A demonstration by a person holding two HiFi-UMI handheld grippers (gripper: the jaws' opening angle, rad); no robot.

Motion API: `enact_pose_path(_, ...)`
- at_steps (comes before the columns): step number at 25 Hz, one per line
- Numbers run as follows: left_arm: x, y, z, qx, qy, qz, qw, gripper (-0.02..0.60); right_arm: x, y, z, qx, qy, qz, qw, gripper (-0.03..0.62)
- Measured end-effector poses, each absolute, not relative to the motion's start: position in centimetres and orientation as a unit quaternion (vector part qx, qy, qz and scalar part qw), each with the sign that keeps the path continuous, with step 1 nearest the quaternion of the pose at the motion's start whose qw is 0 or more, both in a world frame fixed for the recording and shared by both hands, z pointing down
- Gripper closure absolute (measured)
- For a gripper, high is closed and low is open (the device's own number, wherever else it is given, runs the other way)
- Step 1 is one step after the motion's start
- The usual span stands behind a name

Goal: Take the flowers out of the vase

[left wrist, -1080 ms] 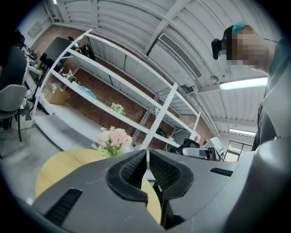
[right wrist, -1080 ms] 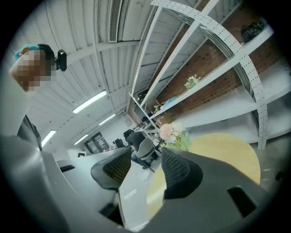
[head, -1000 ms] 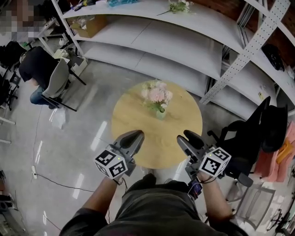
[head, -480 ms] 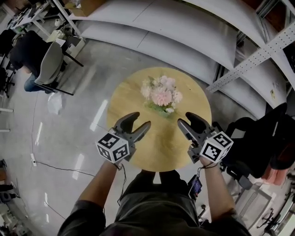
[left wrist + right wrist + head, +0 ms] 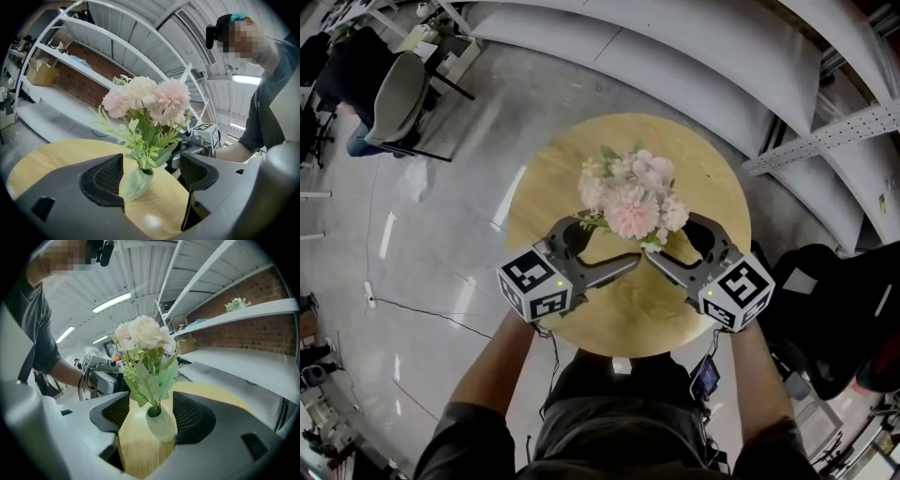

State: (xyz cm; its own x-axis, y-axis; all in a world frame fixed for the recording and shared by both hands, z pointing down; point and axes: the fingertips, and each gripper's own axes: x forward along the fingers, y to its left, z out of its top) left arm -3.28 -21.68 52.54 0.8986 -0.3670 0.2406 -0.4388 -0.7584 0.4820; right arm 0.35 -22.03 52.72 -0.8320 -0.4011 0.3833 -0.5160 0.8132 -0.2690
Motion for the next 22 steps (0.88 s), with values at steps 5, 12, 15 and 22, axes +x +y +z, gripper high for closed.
enact_pose_path(5,-2.6,-22.4,51.9,0.939,-0.198,0.059,0.275,0.209,-0.9,-23.2,52.9,0.234,-0.944,0.179,0.145,0.355)
enact_pose_path(12,-1.6,-22.7,51.7,0.938,-0.184,0.045,0.291,0.21,-1.0,-23.4,52.7,0.223,-0.948,0.187,0.127,0.378)
enact_pose_path(15,-1.8,-22.6,51.5,0.937,-0.186,0.035,0.295,0.246,-1.4,-23.3,52.5,0.229,-0.948,0.187,0.117,0.444)
enact_pose_path(22,-2.1,-22.6,50.4,0.938,-0.193,0.023,0.288,0.363,-1.6,-23.5,51.6,0.244,-0.945,0.193,0.099,0.518)
